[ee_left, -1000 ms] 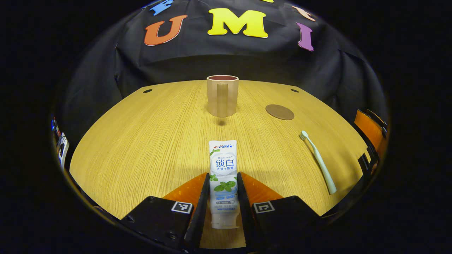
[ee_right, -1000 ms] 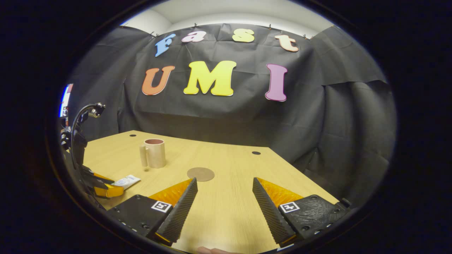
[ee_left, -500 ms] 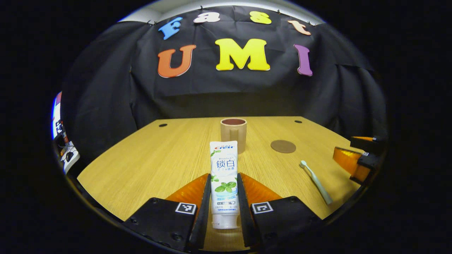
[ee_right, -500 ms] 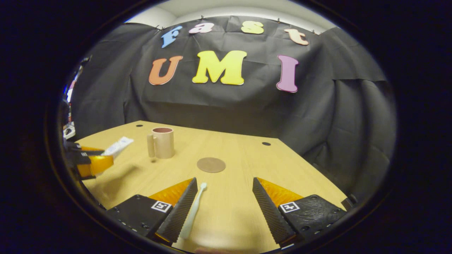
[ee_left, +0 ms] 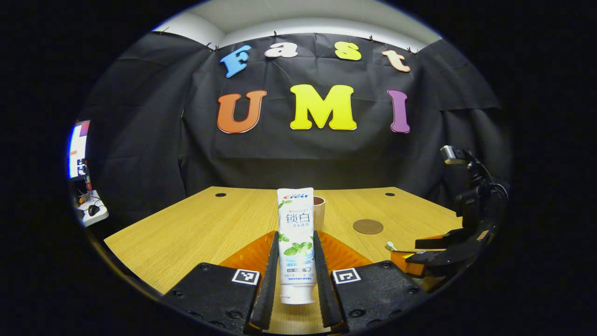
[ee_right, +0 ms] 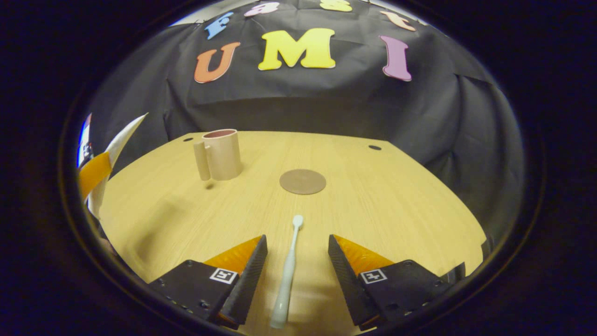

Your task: Put the toothbrush and toothpaste on the desktop into the cup, then pick up the cup and place it on the coaster on the desktop.

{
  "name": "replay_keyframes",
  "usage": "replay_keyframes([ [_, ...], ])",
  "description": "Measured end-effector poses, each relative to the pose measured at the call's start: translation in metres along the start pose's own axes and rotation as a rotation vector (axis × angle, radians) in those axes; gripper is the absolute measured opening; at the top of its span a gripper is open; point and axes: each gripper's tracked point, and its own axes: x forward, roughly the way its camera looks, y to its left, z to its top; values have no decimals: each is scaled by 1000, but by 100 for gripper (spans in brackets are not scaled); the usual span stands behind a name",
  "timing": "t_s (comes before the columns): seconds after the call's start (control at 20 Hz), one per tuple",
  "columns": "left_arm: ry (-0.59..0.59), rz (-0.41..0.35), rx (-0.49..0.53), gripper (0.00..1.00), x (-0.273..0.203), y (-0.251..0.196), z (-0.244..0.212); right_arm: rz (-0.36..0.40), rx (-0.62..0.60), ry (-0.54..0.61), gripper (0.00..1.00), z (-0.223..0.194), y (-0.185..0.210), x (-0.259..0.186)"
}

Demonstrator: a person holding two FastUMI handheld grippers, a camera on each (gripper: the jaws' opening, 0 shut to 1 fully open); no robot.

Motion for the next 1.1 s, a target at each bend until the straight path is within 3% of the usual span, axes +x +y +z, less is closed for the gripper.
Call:
replay_keyframes([
  [0.2, 27, -14, -10, 43, 3, -3, -5, -1, 47, 65, 73, -3, 2, 11],
  [0.4, 42, -15, -25, 43, 3, -1, -7, 11, 55, 76, 43, 0, 5, 15],
  [0.5, 52, -15, -30, 43, 2, -2, -10, 11, 48, 81, 36, 1, 7, 10],
  [0.55, 53, -12, -34, 43, 0, -1, -11, 21, 55, 73, 21, 0, 8, 15],
  [0.6, 56, -11, -38, 43, 0, -1, -11, 20, 49, 76, 14, -1, 8, 16],
  [0.85, 63, -1, -46, 43, 1, 1, -13, 58, 50, 58, 1, 0, 11, 15],
  [1.1, 82, 4, -49, 43, 9, 4, -12, 81, 76, -15, 1, 11, 1, -3],
])
